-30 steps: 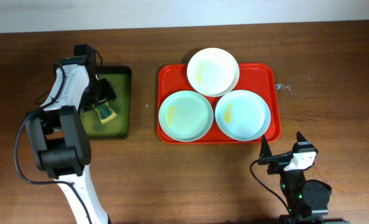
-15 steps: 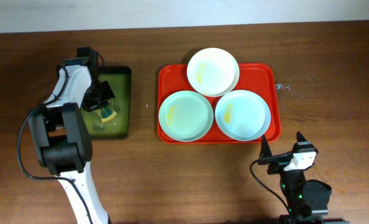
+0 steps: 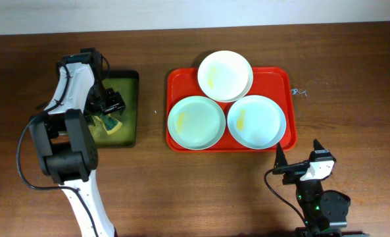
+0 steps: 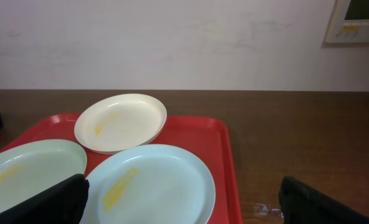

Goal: Clean dirty plates on tray and stack at the side
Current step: 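Reach the left gripper down to the sponge in the black tray, then grasp the green-yellow sponge with the left gripper and lift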

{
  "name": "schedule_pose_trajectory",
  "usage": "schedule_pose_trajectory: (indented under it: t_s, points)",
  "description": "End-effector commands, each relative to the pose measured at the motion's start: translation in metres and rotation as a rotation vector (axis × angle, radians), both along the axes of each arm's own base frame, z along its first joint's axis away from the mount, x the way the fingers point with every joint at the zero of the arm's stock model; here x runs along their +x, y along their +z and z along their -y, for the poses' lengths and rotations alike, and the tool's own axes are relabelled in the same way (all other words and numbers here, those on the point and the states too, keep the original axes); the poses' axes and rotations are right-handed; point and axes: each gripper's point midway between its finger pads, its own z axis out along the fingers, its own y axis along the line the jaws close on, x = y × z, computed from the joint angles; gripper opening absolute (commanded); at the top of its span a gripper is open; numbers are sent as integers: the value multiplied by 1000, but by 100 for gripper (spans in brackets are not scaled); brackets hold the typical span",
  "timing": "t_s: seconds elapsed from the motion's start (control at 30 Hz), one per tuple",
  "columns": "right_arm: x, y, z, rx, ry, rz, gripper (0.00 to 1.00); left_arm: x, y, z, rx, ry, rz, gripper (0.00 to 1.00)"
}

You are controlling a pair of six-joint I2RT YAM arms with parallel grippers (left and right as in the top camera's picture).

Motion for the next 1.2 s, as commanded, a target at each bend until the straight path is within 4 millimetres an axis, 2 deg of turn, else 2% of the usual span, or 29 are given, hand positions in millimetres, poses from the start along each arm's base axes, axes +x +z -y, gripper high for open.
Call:
schedule_pose_trajectory:
  t_s: [0.0, 0.03, 0.1, 0.27, 0.33, 0.37, 0.4, 0.5, 0.53, 0.7, 0.8, 0.87, 1.0, 1.07, 1.13, 1.17]
  points:
    - [0, -3, 2, -1, -11, -4, 98, -2, -2, -1, -12, 5, -13, 77]
    - [0, -3, 2, -1, -11, -4, 98, -5, -7, -1, -12, 5, -23, 81]
    - [0, -3, 2, -1, -11, -4, 98, -12, -14, 0, -12, 4, -42, 78]
    - [0, -3, 2, -1, -11, -4, 98, -19, -26, -2, -2, 3, -59, 39]
    - [0, -3, 2, -1, -11, -4, 98, -16, -26, -5, 17, 1, -45, 9]
    - [0, -3, 2, -1, -11, -4, 98, -13, -25, -8, 33, -1, -36, 0]
    - [0, -3, 2, -1, -11, -4, 99, -10, -24, -14, 67, -4, -27, 0]
    - [0, -3, 2, -1, -11, -4, 98, -6, -15, -16, 77, -6, -21, 0]
    - [0, -3, 2, -1, -11, -4, 98, -4, -7, -16, 78, -6, -18, 0]
    - [0, -3, 2, -1, -11, -4, 98, 16, 59, -14, 62, -4, 39, 0]
    - [0, -3, 2, -1, -11, -4, 98, 23, 89, 5, -35, -1, 86, 0]
    - [0, -3, 2, -1, -11, -4, 98, 22, 88, 10, -49, -6, 79, 0]
    - [0, -3, 2, -1, -11, -4, 98, 15, 47, 19, -44, -29, 29, 0]
    - [0, -3, 2, -1, -11, -4, 98, 5, 23, 25, -46, -42, -9, 0]
    - [0, -3, 2, -1, -11, -4, 98, 5, 23, 26, -47, -43, -11, 0]
    - [0, -3, 2, -1, -11, -4, 98, 7, 35, 25, -47, -47, 1, 0]
